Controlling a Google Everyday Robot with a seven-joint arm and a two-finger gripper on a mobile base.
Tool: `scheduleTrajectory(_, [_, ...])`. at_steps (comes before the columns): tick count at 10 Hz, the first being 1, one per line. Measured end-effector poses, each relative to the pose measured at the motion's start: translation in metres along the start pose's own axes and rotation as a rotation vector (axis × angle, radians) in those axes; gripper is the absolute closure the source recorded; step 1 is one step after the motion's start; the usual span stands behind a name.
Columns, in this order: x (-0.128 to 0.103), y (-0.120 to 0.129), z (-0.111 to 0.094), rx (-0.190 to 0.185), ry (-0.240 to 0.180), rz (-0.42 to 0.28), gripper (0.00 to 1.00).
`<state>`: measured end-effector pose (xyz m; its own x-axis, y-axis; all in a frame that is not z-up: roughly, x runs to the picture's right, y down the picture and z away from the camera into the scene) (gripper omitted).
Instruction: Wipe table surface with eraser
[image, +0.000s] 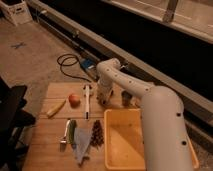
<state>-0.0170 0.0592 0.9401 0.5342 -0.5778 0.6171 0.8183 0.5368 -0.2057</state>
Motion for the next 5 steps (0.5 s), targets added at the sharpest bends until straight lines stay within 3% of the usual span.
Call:
scheduleTrajectory(2, [-0.031, 0.001, 0.002, 0.048, -0.051, -0.037, 1.00])
scheduleTrajectory(4, [-0.062, 0.007, 0.005, 0.041, -0.094, -0.073, 1.00])
scheduleTrajectory(5, [-0.073, 0.016, 0.007, 0.015, -0.114, -0.078, 1.00])
